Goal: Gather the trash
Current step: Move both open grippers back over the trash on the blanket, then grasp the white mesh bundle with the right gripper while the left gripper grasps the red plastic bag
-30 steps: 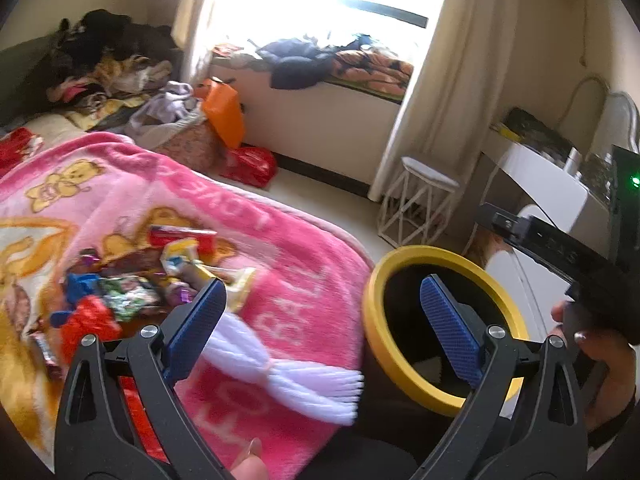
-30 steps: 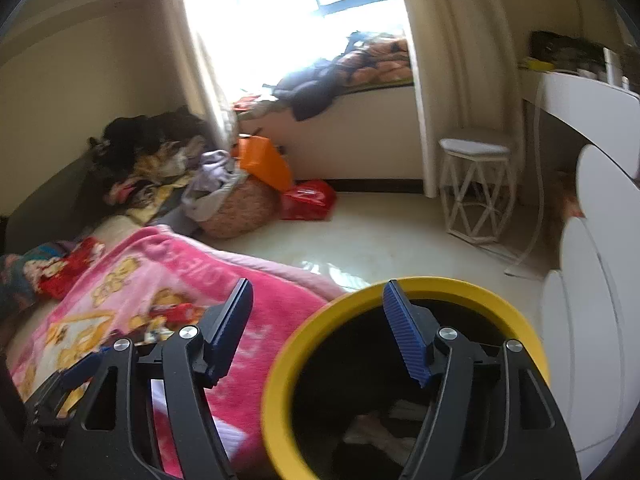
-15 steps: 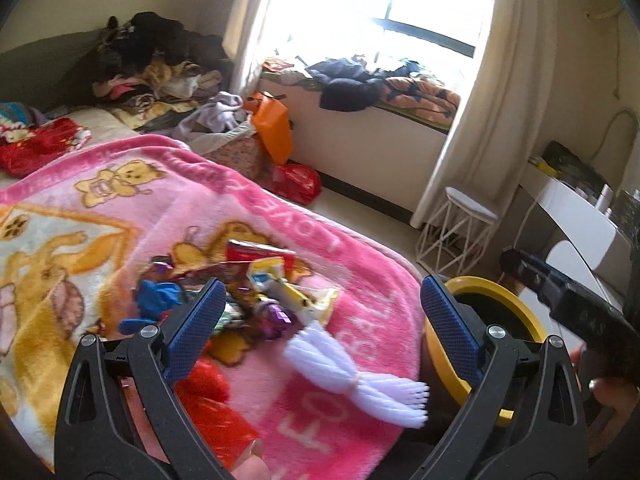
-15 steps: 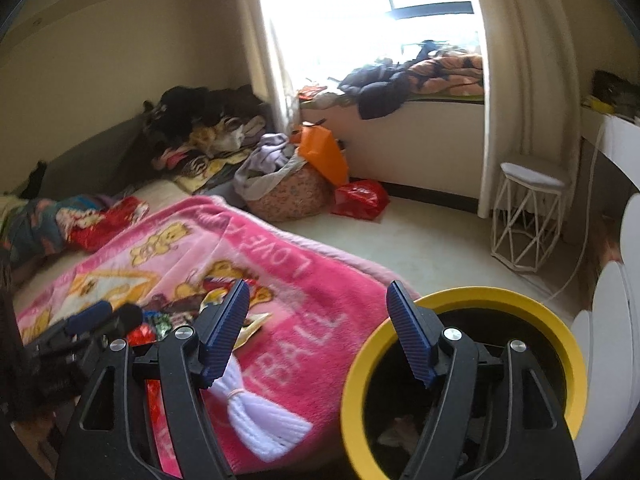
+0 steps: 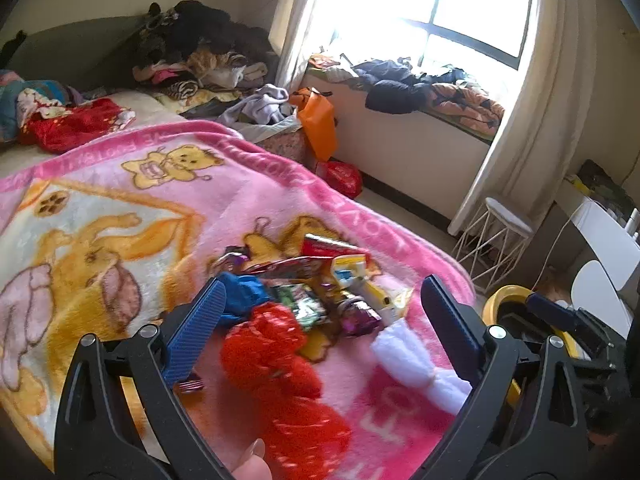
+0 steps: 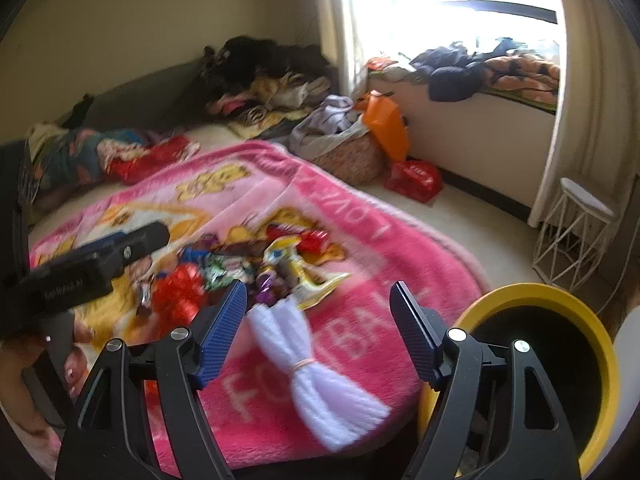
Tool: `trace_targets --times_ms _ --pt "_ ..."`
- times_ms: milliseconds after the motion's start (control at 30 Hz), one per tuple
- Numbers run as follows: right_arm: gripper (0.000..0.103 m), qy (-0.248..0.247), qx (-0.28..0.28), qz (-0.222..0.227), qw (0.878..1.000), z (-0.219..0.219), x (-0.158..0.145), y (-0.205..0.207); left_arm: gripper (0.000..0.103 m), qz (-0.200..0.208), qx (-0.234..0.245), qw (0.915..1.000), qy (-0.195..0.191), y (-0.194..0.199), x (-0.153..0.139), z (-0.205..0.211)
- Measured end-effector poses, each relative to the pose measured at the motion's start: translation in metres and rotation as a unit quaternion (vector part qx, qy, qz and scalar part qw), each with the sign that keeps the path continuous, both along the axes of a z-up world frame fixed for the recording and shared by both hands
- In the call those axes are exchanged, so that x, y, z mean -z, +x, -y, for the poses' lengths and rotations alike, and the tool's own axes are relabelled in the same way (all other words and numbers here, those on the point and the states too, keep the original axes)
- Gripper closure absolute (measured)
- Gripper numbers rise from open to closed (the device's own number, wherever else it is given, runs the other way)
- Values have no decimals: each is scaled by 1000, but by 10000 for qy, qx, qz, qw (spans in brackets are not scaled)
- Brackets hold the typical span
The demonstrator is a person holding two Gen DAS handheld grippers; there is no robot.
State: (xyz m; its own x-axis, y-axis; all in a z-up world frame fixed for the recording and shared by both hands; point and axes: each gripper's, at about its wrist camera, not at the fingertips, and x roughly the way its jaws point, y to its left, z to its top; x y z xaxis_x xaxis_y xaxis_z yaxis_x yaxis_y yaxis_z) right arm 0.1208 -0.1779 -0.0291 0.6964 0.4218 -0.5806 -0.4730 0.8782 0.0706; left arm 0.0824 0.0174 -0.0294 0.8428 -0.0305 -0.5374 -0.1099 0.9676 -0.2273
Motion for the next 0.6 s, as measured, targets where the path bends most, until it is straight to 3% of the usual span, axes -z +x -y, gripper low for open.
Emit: trace_targets --times_ms 333,600 --pt "31 -462 -557 -386 9966 -41 31 4 12 -305 -193 9993 -3 -7 22 -30" --pt "31 -757 -552 -769 9926 -46 55 20 12 -646 67 9979 -14 -7 44 -31"
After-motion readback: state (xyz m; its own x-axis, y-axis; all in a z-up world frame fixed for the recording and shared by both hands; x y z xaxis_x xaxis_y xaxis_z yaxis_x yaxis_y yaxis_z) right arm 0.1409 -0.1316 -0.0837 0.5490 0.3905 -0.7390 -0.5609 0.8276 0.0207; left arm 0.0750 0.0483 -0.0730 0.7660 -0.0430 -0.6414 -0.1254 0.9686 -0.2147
